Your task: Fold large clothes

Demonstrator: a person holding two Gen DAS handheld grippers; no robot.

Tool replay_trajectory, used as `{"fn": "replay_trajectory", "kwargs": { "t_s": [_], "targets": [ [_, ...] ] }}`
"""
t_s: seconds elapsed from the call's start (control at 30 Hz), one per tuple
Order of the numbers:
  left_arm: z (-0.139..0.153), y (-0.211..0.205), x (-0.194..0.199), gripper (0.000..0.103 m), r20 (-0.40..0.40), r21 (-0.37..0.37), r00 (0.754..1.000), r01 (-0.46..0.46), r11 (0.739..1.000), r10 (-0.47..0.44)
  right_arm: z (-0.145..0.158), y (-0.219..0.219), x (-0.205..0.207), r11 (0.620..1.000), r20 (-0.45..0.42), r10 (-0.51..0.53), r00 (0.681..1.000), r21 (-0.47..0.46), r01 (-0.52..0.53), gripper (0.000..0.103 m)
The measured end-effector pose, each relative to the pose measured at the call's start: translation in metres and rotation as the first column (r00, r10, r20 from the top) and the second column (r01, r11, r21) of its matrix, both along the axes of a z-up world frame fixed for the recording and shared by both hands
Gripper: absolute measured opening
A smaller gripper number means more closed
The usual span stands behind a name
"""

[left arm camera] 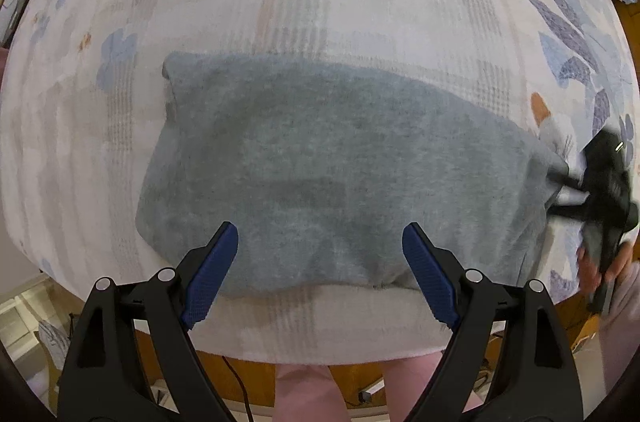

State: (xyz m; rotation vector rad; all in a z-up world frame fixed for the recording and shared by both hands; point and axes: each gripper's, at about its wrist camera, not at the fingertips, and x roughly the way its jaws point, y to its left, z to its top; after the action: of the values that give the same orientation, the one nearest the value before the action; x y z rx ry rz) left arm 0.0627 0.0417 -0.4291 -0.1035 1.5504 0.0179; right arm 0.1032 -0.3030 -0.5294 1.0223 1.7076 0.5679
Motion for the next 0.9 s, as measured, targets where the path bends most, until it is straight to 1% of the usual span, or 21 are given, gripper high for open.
{"fn": "replay_trajectory", "kwargs": {
  "t_s": [0.07,0.1,0.17,0.27,0.3,0.33,0.37,0.4,0.43,0.47,0.5,0.53,0.57,0.6,0.63,0.67,0.73,0.77,0.8,0.87,0.9],
  "targets": [
    [-0.002,0.001,-0.003,0.085,-0.005,-0.001,1.0,0.007,1.0,-0.007,0.012,0.005,-0.015,0.998,0.111,-0.012,0.994,-0.053,0.018,0.095],
    [-0.003,0.001,-0.003,0.085,-0.005,0.0,1.0,0.007,1.0,-0.007,0.015,0.011,-0.021,0.993,0.125,-0.039,0.991,-0.104,0.052,0.095],
    [-0.005,0.002,-0.002,0.085,0.006,-0.003,1.0,0.001,1.0,-0.001,0.017,0.021,-0.025,0.985,0.091,-0.083,0.992,-0.145,0.096,0.096],
    [-0.008,0.0,0.005,0.085,0.014,-0.04,1.0,-0.003,0.999,0.003,0.018,0.034,-0.024,0.971,0.068,-0.086,0.994,-0.219,0.099,0.096],
    [-0.009,-0.005,0.01,0.081,0.018,-0.041,1.0,0.011,0.999,-0.01,0.02,0.037,-0.021,0.964,0.054,-0.085,0.995,-0.25,0.096,0.094],
    [-0.008,-0.009,0.015,0.078,0.037,-0.037,0.999,0.027,0.999,-0.026,0.021,0.038,-0.02,0.952,0.041,-0.077,0.996,-0.295,0.086,0.083],
    [-0.006,-0.013,0.02,0.076,0.059,-0.036,0.998,0.038,0.999,-0.036,0.025,0.039,-0.017,0.934,0.031,-0.063,0.998,-0.35,0.07,0.075],
    [-0.006,-0.016,0.025,0.074,0.071,-0.035,0.997,0.04,0.999,-0.038,0.027,0.038,-0.016,0.929,0.031,-0.063,0.998,-0.364,0.069,0.064],
    [-0.007,-0.019,0.032,0.07,0.076,-0.049,0.996,0.04,0.998,-0.036,0.029,0.038,-0.017,0.928,0.034,-0.072,0.997,-0.363,0.08,0.05],
    [-0.009,-0.021,0.037,0.049,0.072,-0.068,0.997,0.041,0.997,-0.037,0.03,0.038,-0.016,0.93,0.033,-0.082,0.996,-0.357,0.088,0.044],
    [-0.012,-0.025,0.046,0.026,0.055,-0.082,0.998,0.047,0.995,-0.043,0.031,0.04,-0.016,0.928,0.026,-0.101,0.995,-0.359,0.104,0.04],
    [-0.015,-0.028,0.053,0.018,0.034,-0.078,0.998,0.052,0.996,-0.049,0.032,0.042,-0.016,0.922,0.022,-0.114,0.993,-0.37,0.113,0.037],
    [-0.018,-0.031,0.058,0.011,0.016,-0.075,0.998,0.054,0.996,-0.053,0.033,0.046,-0.015,0.915,0.022,-0.112,0.993,-0.387,0.112,0.036],
    [-0.021,-0.034,0.067,0.009,0.001,-0.102,0.999,0.053,0.993,-0.053,0.034,0.05,-0.013,0.909,0.023,-0.108,0.994,-0.404,0.108,0.035],
    [-0.023,-0.037,0.075,0.006,-0.005,-0.152,0.998,0.055,0.987,-0.056,0.033,0.052,-0.012,0.901,0.021,-0.104,0.994,-0.421,0.104,0.036],
    [-0.024,-0.042,0.083,0.004,-0.012,-0.189,0.998,0.065,0.98,-0.068,0.032,0.054,-0.011,0.895,0.01,-0.112,0.994,-0.434,0.105,0.036],
    [-0.034,-0.055,0.1,0.004,-0.062,-0.199,0.992,0.099,0.975,-0.114,0.03,0.056,-0.009,0.892,-0.023,-0.142,0.99,-0.437,0.118,0.038],
    [-0.043,-0.06,0.106,0.004,-0.099,-0.178,0.986,0.113,0.978,-0.132,0.028,0.056,-0.008,0.892,-0.035,-0.147,0.988,-0.437,0.118,0.038],
    [-0.061,-0.067,0.113,0.003,-0.154,-0.151,0.977,0.123,0.981,-0.147,0.027,0.055,-0.008,0.892,-0.038,-0.144,0.989,-0.437,0.113,0.039],
    [-0.101,-0.073,0.123,0.002,-0.227,-0.15,0.963,0.112,0.982,-0.145,0.023,0.054,-0.004,0.896,-0.038,-0.134,0.99,-0.431,0.104,0.041],
    [-0.112,-0.071,0.128,0.003,-0.235,-0.166,0.965,0.082,0.983,-0.12,0.021,0.053,-0.003,0.898,-0.038,-0.135,0.99,-0.427,0.107,0.043]
  ]
}}
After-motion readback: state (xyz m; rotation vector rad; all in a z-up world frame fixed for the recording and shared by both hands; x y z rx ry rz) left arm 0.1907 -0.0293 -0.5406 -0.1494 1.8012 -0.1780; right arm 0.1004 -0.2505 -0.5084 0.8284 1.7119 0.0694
